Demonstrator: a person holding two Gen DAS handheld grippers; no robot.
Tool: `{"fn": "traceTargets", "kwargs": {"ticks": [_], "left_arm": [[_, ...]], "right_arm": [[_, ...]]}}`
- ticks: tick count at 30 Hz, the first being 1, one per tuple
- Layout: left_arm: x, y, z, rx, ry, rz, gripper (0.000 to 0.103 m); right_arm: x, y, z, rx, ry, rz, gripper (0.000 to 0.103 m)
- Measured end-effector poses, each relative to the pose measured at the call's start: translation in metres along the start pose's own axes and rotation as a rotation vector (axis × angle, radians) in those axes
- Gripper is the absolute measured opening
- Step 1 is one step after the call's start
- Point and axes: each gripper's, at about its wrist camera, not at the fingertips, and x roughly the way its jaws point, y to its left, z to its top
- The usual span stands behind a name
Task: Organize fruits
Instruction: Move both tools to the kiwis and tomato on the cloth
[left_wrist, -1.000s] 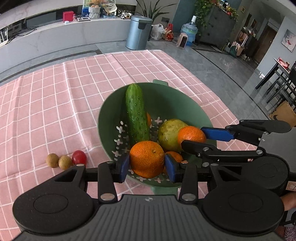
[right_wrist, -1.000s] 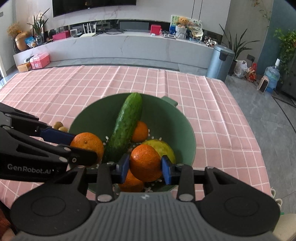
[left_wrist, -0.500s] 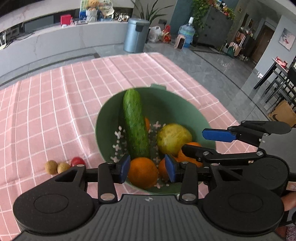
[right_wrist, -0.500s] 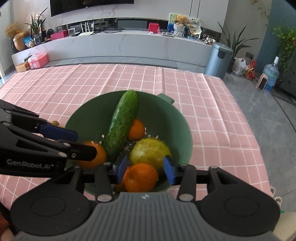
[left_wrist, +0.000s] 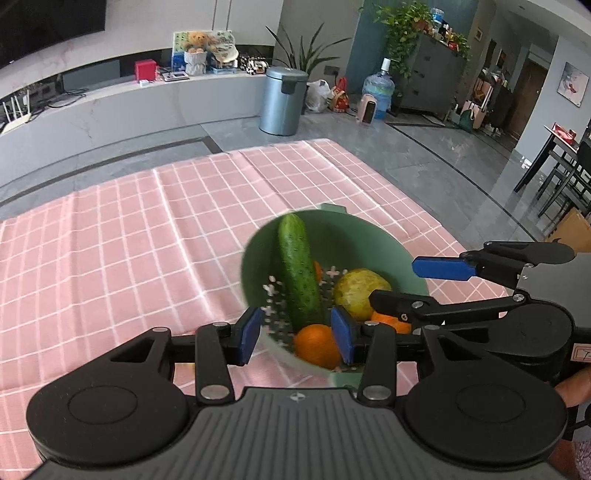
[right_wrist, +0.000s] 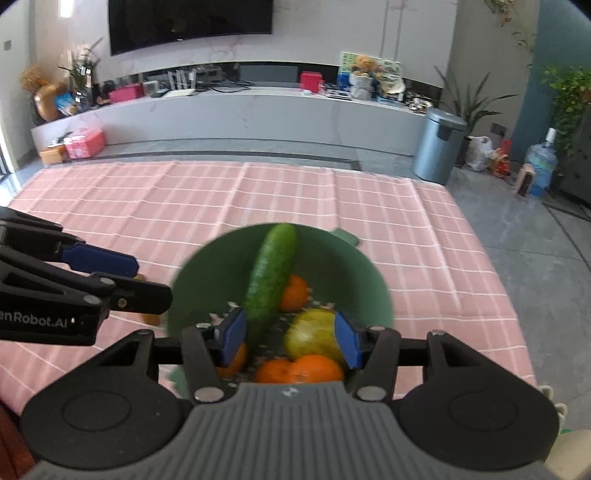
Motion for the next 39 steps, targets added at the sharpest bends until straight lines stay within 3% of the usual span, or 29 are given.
{"fn": "traceTargets", "kwargs": {"ticks": [11,17,23,30,39], "left_arm": [[-0.024,0.049,-0.011,-0.068,-0.005,0.019,0.050],[-0.025,0.078,-0.022,-0.112,-0.006,0.007,0.050],[-0.013,0.089,-0.031,-0.113,0.028,0.004,0.050],[-0.001,0.103,-0.041,-0.102,0.030,0.006,0.045],[0.018,0.130,-0.046,-0.124,0.034,0.022,0.037]], "right_arm": [[0.005,0.055,0.018,-0.181,-0.009,0.126,0.050],[0.015,0.082,0.025,-0.312,0.014,0.138,0.048],[0.023,0.098,0.032,-0.463,0.023,0.171,0.042],[0.047,0.123,0.036,-0.642,0.086,0.235,0.028],[0.093,0.138,0.037,-0.644,0.188,0.296,0.020]]}}
